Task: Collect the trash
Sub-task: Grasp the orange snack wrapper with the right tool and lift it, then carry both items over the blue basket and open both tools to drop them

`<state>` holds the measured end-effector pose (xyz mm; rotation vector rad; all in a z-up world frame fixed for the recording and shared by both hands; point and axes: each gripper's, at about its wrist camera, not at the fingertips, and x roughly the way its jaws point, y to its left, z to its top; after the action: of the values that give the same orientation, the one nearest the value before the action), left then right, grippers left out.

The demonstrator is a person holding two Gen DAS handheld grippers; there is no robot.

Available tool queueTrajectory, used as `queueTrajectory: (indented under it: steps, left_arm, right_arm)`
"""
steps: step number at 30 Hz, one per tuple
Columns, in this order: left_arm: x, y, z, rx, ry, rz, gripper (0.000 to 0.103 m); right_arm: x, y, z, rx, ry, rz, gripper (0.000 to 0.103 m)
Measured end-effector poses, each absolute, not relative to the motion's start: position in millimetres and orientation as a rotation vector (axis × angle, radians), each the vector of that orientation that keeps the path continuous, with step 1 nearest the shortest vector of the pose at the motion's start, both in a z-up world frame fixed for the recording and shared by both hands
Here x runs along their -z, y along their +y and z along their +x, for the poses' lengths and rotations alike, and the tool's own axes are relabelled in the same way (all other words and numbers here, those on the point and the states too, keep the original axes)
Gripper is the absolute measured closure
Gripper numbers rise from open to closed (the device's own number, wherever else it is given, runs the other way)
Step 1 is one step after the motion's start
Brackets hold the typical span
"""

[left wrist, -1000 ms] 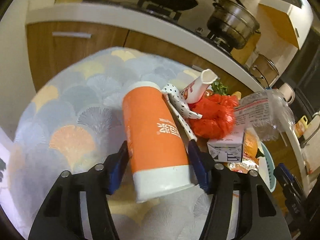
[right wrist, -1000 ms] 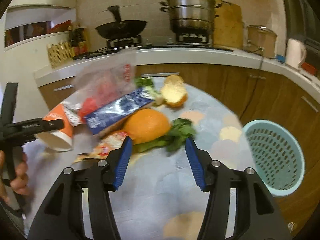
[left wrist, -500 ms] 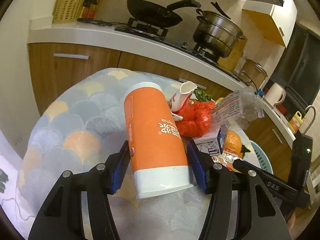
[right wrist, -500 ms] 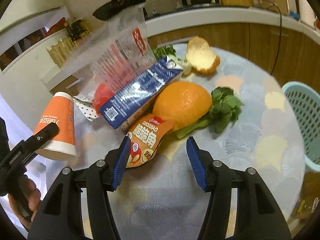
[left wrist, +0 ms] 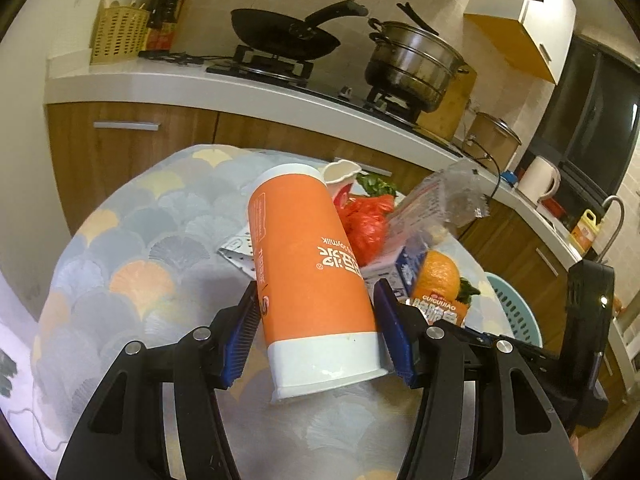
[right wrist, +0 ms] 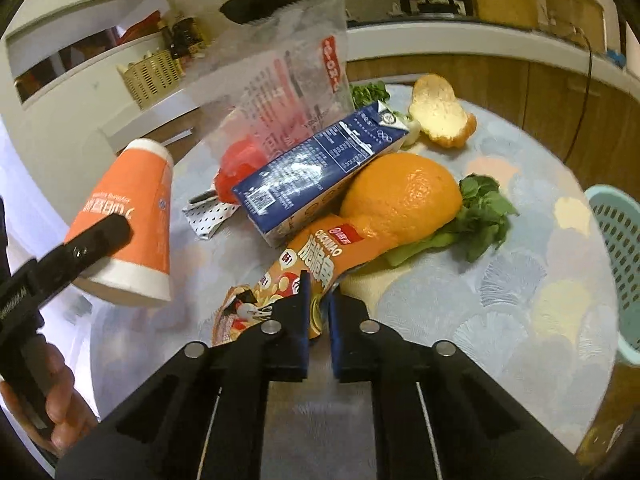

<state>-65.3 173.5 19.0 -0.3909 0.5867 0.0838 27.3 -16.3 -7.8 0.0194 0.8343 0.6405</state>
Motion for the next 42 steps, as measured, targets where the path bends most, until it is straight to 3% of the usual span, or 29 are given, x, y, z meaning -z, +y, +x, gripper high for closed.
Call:
queueTrajectory:
  steps: [16,29,35,42]
  left_arm:
    - [-59,80,-73,0.048,0.48,-0.295,0.048]
    - [-96,-48,17,0.313,0.487,-0.156,0.048]
    - [-69,-105,77,0.381,0.601,-0.152,0.047]
    - [6,-161,146,0.424,0.826,-0.119,0.046]
  right_arm:
    - [-42,-114,8,-0.484,0.628,0.026,0.103]
    - [-63,-241,45,-0.238,0.547,0.105,0.103]
    - [-42,-288,76,-0.149,0.599,0.137,0.103]
    - [17,-314,114,-0.077,0.776,0.124,0.103]
